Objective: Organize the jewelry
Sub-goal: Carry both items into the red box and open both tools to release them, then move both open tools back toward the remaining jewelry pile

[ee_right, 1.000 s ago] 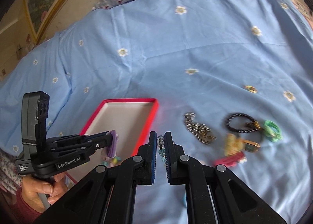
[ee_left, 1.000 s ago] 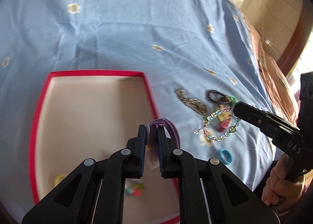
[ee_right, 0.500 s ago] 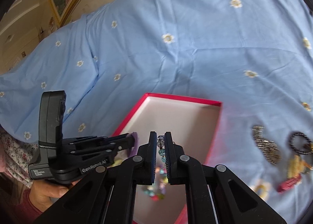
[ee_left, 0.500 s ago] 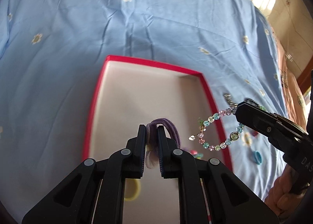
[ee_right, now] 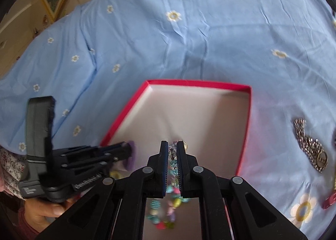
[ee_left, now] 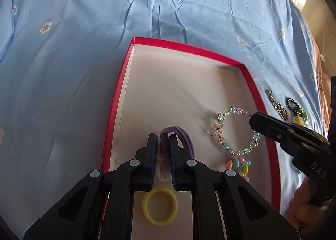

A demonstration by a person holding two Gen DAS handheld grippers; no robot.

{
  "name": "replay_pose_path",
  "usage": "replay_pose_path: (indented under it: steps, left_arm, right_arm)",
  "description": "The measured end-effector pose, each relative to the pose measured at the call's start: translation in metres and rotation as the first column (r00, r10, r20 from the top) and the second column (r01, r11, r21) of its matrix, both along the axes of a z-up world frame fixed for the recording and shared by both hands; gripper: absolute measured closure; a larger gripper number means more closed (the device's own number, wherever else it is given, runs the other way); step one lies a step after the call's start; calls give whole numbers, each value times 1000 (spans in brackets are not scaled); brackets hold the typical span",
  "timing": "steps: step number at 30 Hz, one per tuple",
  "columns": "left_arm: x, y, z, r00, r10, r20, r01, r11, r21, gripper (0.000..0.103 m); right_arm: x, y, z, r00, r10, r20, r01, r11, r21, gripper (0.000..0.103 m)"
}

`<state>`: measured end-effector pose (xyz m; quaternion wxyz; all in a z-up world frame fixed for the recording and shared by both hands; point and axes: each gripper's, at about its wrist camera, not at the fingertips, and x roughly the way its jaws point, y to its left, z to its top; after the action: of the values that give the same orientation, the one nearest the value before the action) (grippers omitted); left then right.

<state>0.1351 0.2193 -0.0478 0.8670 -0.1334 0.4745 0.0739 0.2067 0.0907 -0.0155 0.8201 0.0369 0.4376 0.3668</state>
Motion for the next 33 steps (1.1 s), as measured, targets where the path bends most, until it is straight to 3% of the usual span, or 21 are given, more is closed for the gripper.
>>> replay_pose_path:
  steps: [10, 13, 15, 20, 25, 33]
  left_arm:
    - [2, -4, 1, 1000, 5, -11, -5, 1000, 24, 89]
    - [1, -3, 2, 1000, 12, -14, -12, 1000, 28, 78]
    - [0, -3, 3, 1000, 24, -17, -23, 999, 38, 65]
    - [-5, -2, 5, 999, 39, -21, -38, 999, 35, 62]
    - [-13, -4, 13, 999, 53, -2, -53, 998, 28, 48]
    - [-22, -17, 29, 998, 46, 34, -46, 999, 5, 41]
  right_arm:
    - [1, 4, -25, 1000, 2, -29, -4, 998, -67, 95]
    - [2, 2, -27, 999, -5, -39, 3, 998, -63, 91]
    - [2, 1, -26, 999, -8, -45, 6, 998, -58, 89]
    - [0, -3, -21, 999, -18, -41, 16, 999, -39, 74]
    - [-7, -13, -11, 999, -24, -28, 24, 1000, -9, 67]
    - [-17, -49, 8, 997, -76, -5, 76, 997, 33, 63]
